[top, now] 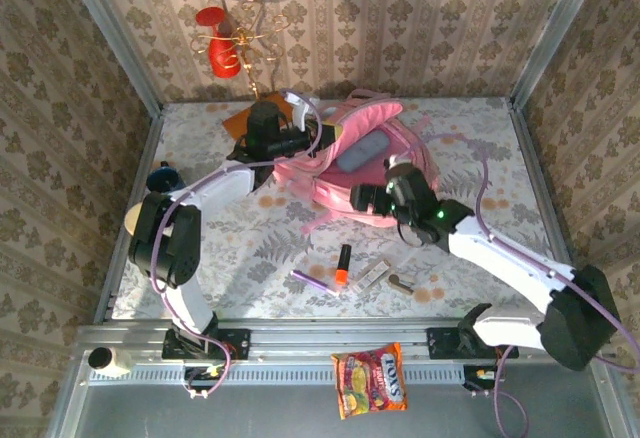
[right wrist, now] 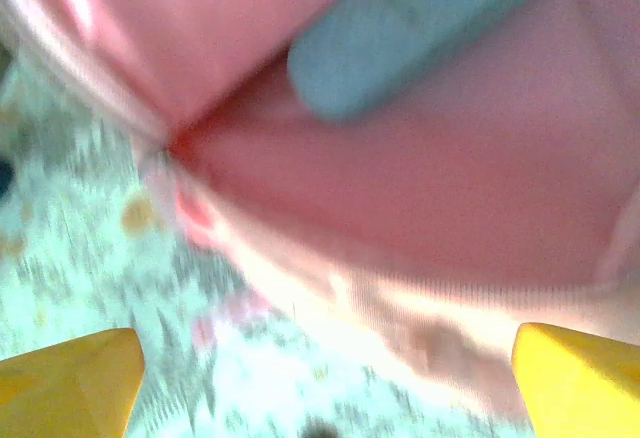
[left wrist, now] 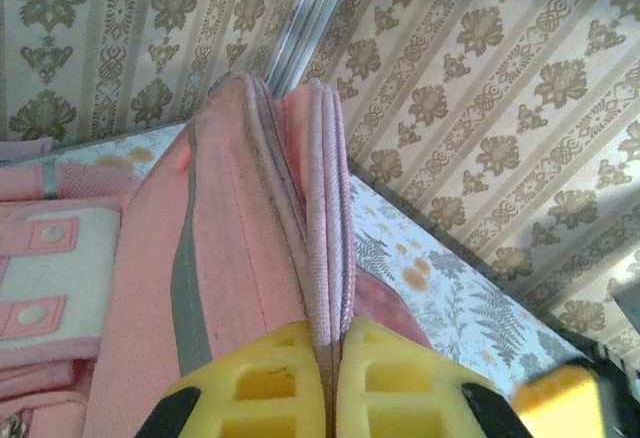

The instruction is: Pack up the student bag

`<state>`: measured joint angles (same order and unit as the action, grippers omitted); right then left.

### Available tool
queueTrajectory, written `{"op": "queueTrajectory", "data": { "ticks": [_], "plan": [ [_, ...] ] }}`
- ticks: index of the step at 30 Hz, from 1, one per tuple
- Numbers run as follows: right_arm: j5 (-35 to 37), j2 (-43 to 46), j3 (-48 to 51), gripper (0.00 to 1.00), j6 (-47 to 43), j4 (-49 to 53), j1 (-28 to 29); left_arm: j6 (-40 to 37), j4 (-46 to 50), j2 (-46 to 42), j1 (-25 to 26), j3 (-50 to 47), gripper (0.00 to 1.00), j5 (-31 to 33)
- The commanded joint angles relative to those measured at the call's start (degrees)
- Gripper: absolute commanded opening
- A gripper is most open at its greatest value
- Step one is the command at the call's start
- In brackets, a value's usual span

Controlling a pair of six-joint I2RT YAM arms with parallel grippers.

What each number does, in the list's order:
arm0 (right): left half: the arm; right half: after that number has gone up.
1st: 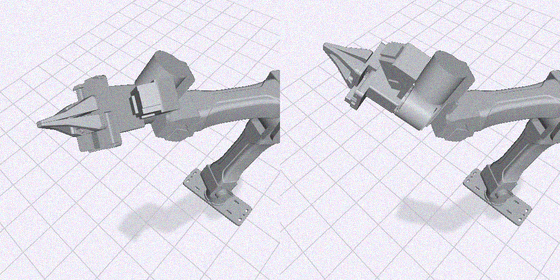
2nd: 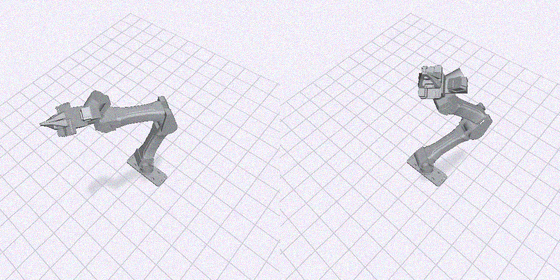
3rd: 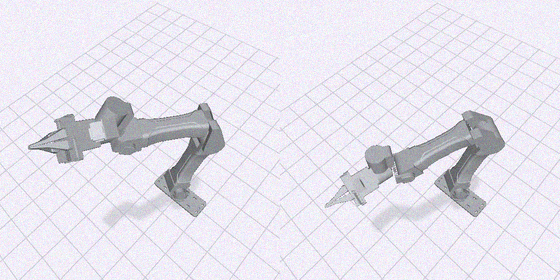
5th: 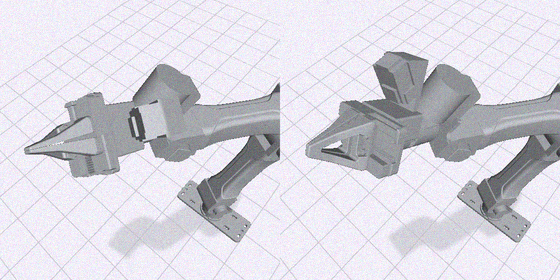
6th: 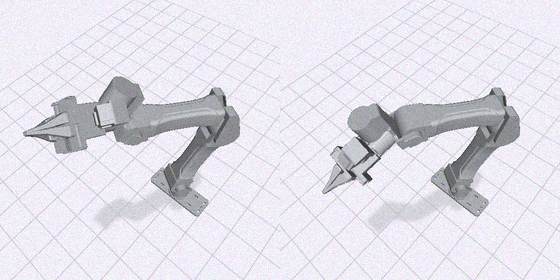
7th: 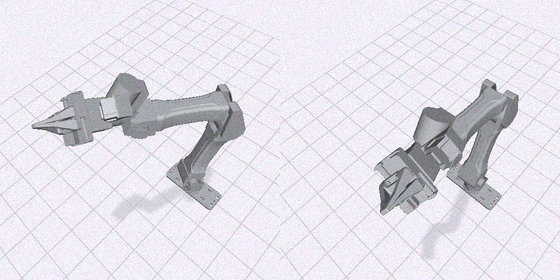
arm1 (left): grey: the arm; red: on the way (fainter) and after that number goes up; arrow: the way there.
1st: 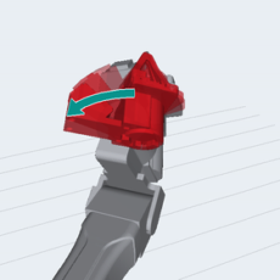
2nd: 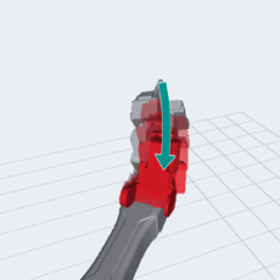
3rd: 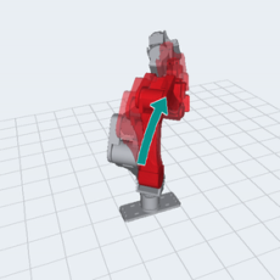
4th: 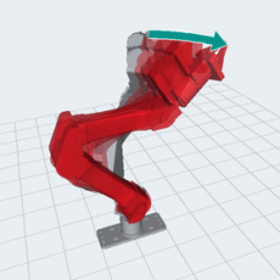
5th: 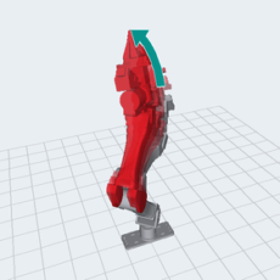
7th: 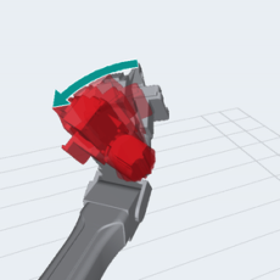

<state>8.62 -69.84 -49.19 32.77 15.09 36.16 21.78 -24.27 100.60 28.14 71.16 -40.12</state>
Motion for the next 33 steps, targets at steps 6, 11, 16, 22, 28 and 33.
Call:
{"op": "queueTrajectory", "data": {
  "ticks": [6,11,16,22,28,33],
  "plan": [
    [-4.09,2.38,5.9,0.95,-7.18,5.02,3.95,-6.03,3.65,-1.6,-0.83,0.28,0.0,8.12],
    [5.14,2.2,4.02,0.95,-0.74,18.8,9.32,-6.04,4.21,-1.3,-0.5,1.16,0.0,8.34],
    [1.25,4.75,8.44,0.92,12.34,18.37,14.62,-6.73,5.55,-1.56,-0.28,1.03,0.0,9.1],
    [-0.69,-1.14,7.19,0.85,20.31,16.02,25.75,-7.22,7.47,-1.52,-0.15,1.66,0.0,9.62],
    [-0.3,-4.56,10.83,0.81,29.13,12.59,27.87,-8.3,9.46,-1.98,0.25,2.28,0.0,10.24],
    [-1.15,-4.37,14.87,0.85,31.39,4.21,24.59,-8.86,10.34,-2.09,0.6,2.41,0.0,10.71]
  ]
}}
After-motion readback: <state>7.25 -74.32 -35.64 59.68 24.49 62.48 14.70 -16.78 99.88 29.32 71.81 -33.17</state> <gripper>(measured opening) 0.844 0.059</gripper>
